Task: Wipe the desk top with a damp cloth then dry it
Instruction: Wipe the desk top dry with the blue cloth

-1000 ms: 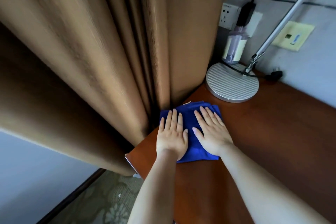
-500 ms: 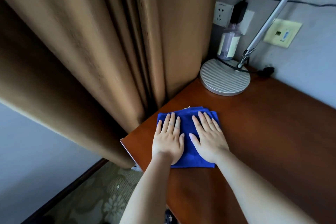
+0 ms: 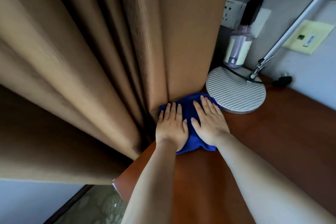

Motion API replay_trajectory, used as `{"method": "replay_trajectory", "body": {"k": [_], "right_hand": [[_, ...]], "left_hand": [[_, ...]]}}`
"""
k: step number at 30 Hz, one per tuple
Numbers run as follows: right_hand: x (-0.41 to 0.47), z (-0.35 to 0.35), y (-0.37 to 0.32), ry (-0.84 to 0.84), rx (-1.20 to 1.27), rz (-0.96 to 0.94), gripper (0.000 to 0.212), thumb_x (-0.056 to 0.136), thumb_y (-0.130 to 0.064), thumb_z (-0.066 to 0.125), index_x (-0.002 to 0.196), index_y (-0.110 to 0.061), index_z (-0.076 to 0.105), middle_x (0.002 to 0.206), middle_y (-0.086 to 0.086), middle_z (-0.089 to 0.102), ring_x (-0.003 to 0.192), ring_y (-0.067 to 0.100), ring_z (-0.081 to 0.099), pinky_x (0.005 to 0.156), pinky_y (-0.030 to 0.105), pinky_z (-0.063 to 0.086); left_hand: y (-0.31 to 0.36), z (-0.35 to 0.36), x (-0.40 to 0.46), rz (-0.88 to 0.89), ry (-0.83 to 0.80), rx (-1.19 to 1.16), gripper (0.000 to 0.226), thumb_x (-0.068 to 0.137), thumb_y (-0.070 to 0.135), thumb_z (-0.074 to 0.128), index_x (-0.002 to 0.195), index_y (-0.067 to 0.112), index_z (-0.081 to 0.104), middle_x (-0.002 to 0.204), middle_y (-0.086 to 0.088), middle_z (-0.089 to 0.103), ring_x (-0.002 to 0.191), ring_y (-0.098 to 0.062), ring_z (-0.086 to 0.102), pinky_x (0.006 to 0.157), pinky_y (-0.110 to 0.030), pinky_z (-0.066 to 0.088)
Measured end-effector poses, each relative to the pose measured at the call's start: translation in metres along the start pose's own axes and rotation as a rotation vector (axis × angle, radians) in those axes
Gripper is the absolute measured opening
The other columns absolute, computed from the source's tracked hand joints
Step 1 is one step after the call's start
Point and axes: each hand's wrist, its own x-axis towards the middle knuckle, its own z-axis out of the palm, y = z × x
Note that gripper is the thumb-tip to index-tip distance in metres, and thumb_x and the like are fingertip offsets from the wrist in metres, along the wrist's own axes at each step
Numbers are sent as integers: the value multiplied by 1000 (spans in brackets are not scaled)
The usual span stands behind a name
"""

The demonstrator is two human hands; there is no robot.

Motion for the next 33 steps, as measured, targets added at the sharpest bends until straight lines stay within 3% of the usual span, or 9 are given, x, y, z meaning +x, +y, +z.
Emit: {"method": "replay_trajectory", "body": {"k": [10, 12, 16, 22, 24, 28, 33], "right_hand": [[17, -10, -11, -39, 96, 41, 66, 98, -42, 33, 154, -20, 6, 161, 5, -9, 148, 16, -9, 118, 31, -7], [9, -10, -9, -51, 101, 39, 66, 98, -42, 33, 154, -20, 6, 161, 4, -9, 148, 16, -9, 118, 30, -7], [-21, -5, -5, -35, 81, 39, 66, 99, -44, 32, 154, -20, 5, 161, 4, -8, 148, 16, -9, 117, 30, -7], [-90, 12, 5, 0, 48, 10, 66, 99, -49, 29, 154, -21, 4, 161, 3, -8, 148, 16, -8, 118, 30, -7], [-114, 18, 9, -1, 27, -2, 68, 97, -54, 22, 154, -21, 4, 161, 4, -7, 148, 16, -8, 118, 31, -7], [-156, 25, 16, -5, -1, -12, 92, 73, -61, -11, 154, -21, 3, 161, 4, -8, 148, 16, -8, 115, 29, -11], [-166, 29, 20, 29, 9, -25, 90, 75, -61, -9, 154, -20, 7, 161, 5, -3, 148, 17, -5, 113, 29, -12]], "left_hand": [[-5, 1, 5, -11, -2, -69, 57, 104, 35, 15, 155, 12, 4, 162, -3, 8, 149, -17, 4, 121, -32, 5], [-5, 1, -3, -1, -4, -38, 59, 102, 39, 8, 155, 13, 0, 163, -2, 4, 149, -18, 1, 121, -33, 4], [0, 4, -28, 52, 21, 43, 87, 74, 46, -24, 154, 15, -5, 162, -3, -7, 149, -18, -8, 120, -36, -4], [22, 17, -91, 75, 11, 44, 86, 75, 47, -24, 154, 15, -6, 161, -3, -12, 148, -19, -15, 114, -35, -17], [32, 23, -114, 77, 14, 19, 85, 77, 48, -21, 154, 14, -2, 162, -3, -8, 148, -20, -12, 113, -34, -17], [50, 30, -151, 70, 7, 23, 84, 77, 48, -23, 153, 16, -7, 161, -2, -12, 148, -19, -16, 111, -33, -21], [55, 31, -158, 73, 2, 48, 84, 76, 49, -24, 153, 18, -9, 160, 0, -16, 147, -17, -18, 113, -34, -20]]}}
